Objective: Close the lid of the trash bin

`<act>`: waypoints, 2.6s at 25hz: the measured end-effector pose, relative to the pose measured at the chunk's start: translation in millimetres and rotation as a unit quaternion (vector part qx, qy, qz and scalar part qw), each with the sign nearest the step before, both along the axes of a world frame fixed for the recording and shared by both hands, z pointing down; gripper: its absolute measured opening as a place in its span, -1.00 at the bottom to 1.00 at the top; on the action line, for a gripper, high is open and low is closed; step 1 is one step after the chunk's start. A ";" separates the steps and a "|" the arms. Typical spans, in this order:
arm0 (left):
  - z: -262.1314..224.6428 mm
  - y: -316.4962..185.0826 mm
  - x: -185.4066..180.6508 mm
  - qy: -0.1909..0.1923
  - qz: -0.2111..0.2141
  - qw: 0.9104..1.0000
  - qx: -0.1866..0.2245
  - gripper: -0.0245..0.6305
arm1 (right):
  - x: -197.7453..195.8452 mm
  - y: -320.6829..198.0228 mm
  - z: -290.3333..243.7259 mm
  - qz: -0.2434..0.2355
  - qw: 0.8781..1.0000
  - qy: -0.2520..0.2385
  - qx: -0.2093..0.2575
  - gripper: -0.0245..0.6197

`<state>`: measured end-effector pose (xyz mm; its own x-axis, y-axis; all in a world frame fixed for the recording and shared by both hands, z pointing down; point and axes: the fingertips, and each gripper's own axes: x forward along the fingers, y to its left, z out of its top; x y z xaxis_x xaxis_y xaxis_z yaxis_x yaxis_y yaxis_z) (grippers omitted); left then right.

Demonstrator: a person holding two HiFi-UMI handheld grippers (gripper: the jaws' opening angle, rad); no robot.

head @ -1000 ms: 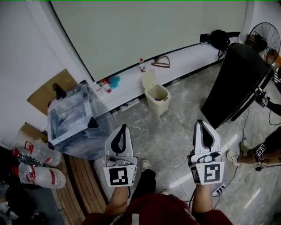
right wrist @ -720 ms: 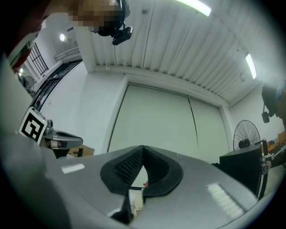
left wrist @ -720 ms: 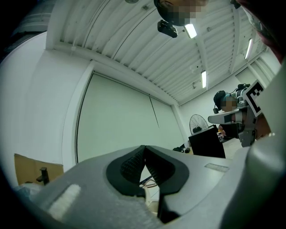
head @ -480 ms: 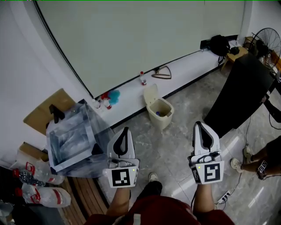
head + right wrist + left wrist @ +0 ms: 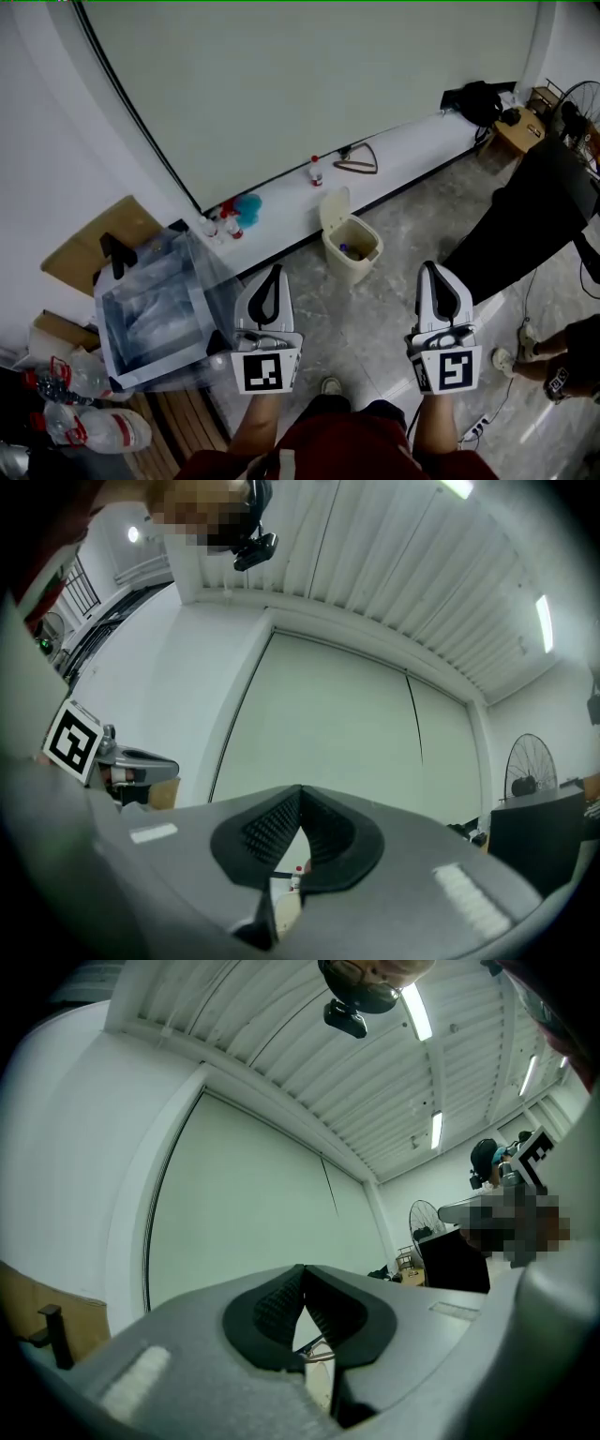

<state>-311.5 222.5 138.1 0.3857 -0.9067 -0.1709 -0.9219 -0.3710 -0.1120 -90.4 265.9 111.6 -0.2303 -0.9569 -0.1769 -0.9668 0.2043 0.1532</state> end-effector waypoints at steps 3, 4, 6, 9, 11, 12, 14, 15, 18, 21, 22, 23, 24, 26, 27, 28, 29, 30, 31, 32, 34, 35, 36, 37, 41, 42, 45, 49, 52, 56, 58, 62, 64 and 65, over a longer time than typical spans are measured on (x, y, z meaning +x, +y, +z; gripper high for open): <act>-1.1 -10.7 -11.2 0.007 -0.007 1.000 0.000 -0.94 | -7.1 -11.4 -0.6 -0.001 1.000 0.004 -0.005 -0.92; -1.9 -13.2 -12.4 0.006 -0.007 1.000 0.002 -0.93 | -7.1 -14.1 -2.3 0.000 1.000 0.004 -0.004 -0.93; -2.5 -20.5 -12.3 0.004 -0.004 1.000 0.006 -0.94 | -6.9 -20.6 -7.9 0.002 1.000 0.005 0.006 -0.93; 0.6 -31.7 -12.1 0.003 -0.007 1.000 0.008 -0.94 | -7.4 -31.2 -5.8 -0.005 1.000 0.010 0.007 -0.92; 2.4 -37.9 -6.8 0.001 -0.009 1.000 0.008 -0.93 | -0.5 -37.9 -0.4 -0.002 1.000 0.009 -0.004 -0.92; 2.6 -42.1 -2.8 0.001 -0.009 1.000 0.008 -0.94 | 4.1 -42.2 0.6 0.001 1.000 0.007 -0.003 -0.92; 3.2 -51.2 4.0 0.004 -0.007 1.000 0.007 -0.94 | 8.6 -53.7 -1.2 -0.006 1.000 -0.001 0.014 -0.93; 4.0 -56.2 6.7 0.001 -0.006 1.000 0.007 -0.94 | 9.7 -60.6 -0.9 -0.011 1.000 -0.005 0.020 -0.92; 2.3 -77.0 19.2 -0.018 -0.002 1.000 0.015 -0.94 | 19.2 -85.2 4.1 -0.015 1.000 -0.015 0.020 -0.92; 0.8 -103.2 34.8 -0.017 -0.004 1.000 0.012 -0.93 | 35.7 -116.3 7.8 -0.013 1.000 -0.018 0.014 -0.92; 2.0 -112.9 39.9 -0.015 -0.006 1.000 0.008 -0.94 | 42.0 -126.8 9.1 -0.011 1.000 -0.019 0.012 -0.93; 3.2 -122.8 45.0 -0.014 -0.008 1.000 0.006 -0.93 | 48.7 -136.8 10.9 -0.009 1.000 -0.018 0.014 -0.92; 3.9 -132.3 50.3 -0.014 -0.008 1.000 0.006 -0.93 | 55.3 -146.4 12.5 -0.007 1.000 -0.016 0.018 -0.93; 4.8 -150.5 61.5 -0.017 -0.009 1.000 0.003 -0.93 | 68.5 -165.8 16.8 -0.007 1.000 -0.016 0.019 -0.92; 5.0 -160.2 67.2 -0.018 -0.010 1.000 0.000 -0.93 | 75.4 -176.2 19.5 -0.006 1.000 -0.018 0.010 -0.92; 4.6 -170.6 72.8 -0.021 -0.011 1.000 -0.003 -0.93 | 82.5 -186.8 21.6 -0.005 1.000 -0.020 0.001 -0.92; 3.7 -181.6 78.7 -0.025 -0.013 1.000 -0.003 -0.93 | 89.8 -197.1 22.8 -0.004 1.000 -0.021 -0.007 -0.92; 3.1 -192.4 85.0 -0.029 -0.014 0.999 -0.003 -0.93 | 97.7 -207.0 24.0 -0.002 1.000 -0.022 -0.014 -0.92; 3.6 -202.5 92.0 -0.032 -0.015 0.999 -0.003 -0.94 | 105.9 -215.9 25.2 -0.001 1.000 -0.022 -0.016 -0.92; 4.9 -211.7 99.8 -0.033 -0.014 0.999 -0.005 -0.93 | 114.4 -223.9 26.7 -0.001 1.000 -0.021 -0.016 -0.92; 8.4 -228.4 116.6 -0.034 -0.012 0.999 -0.011 -0.93 | 132.6 -239.7 31.5 0.000 1.000 -0.023 -0.018 -0.93; 9.9 -237.1 124.9 -0.035 -0.012 0.999 -0.012 -0.93 | 141.3 -248.4 33.7 0.001 0.999 -0.025 -0.020 -0.92; 11.1 -246.0 132.6 -0.036 -0.011 0.999 -0.014 -0.93 | 149.0 -257.5 35.5 0.000 0.999 -0.027 -0.021 -0.92; 12.1 -254.8 140.0 -0.038 -0.011 0.999 -0.015 -0.93 | 155.8 -266.8 37.7 0.000 0.999 -0.030 -0.024 -0.92; 14.9 -286.5 166.3 -0.043 -0.012 0.999 -0.019 -0.93 | 178.3 -301.8 49.4 -0.010 0.999 -0.025 -0.043 -0.92; 15.7 -293.1 171.6 -0.045 -0.014 0.999 -0.021 -0.93 | 183.0 -309.7 48.2 -0.014 0.999 -0.024 -0.041 -0.92; 17.9 -310.1 183.2 -0.050 -0.023 0.998 -0.023 -0.93 | 198.0 -329.1 50.1 -0.022 0.998 -0.024 -0.046 -0.93; 27.7 -326.8 188.8 -0.056 -0.032 0.997 -0.029 -0.93 | 203.5 -352.2 63.4 -0.034 0.997 -0.031 -0.055 -0.92; 41.3 -342.1 187.9 -0.060 -0.036 0.996 -0.048 -0.93 | 198.5 -372.1 76.9 -0.043 0.996 -0.027 -0.072 -0.92; 72.8 -365.1 175.7 -0.074 -0.040 0.994 -0.072 -0.93 | 176.7 -397.8 83.7 -0.070 0.995 -0.028 -0.062 -0.92; 92.4 -376.4 171.5 -0.077 -0.036 0.992 -0.090 -0.93 | 169.7 -408.2 95.0 -0.073 0.994 -0.024 -0.078 -0.92; 135.8 -401.5 159.9 -0.079 -0.032 0.987 -0.134 -0.93 | 158.4 -430.8 126.1 -0.080 0.989 -0.004 -0.121 -0.92; 154.3 -412.4 155.4 -0.077 -0.030 0.985 -0.148 -0.93 | 151.8 -442.6 136.9 -0.080 0.989 -0.002 -0.126 -0.92; 162.7 -416.6 153.7 -0.075 -0.027 0.985 -0.154 -0.93 | 147.7 -447.0 143.7 -0.080 0.988 -0.004 -0.134 -0.92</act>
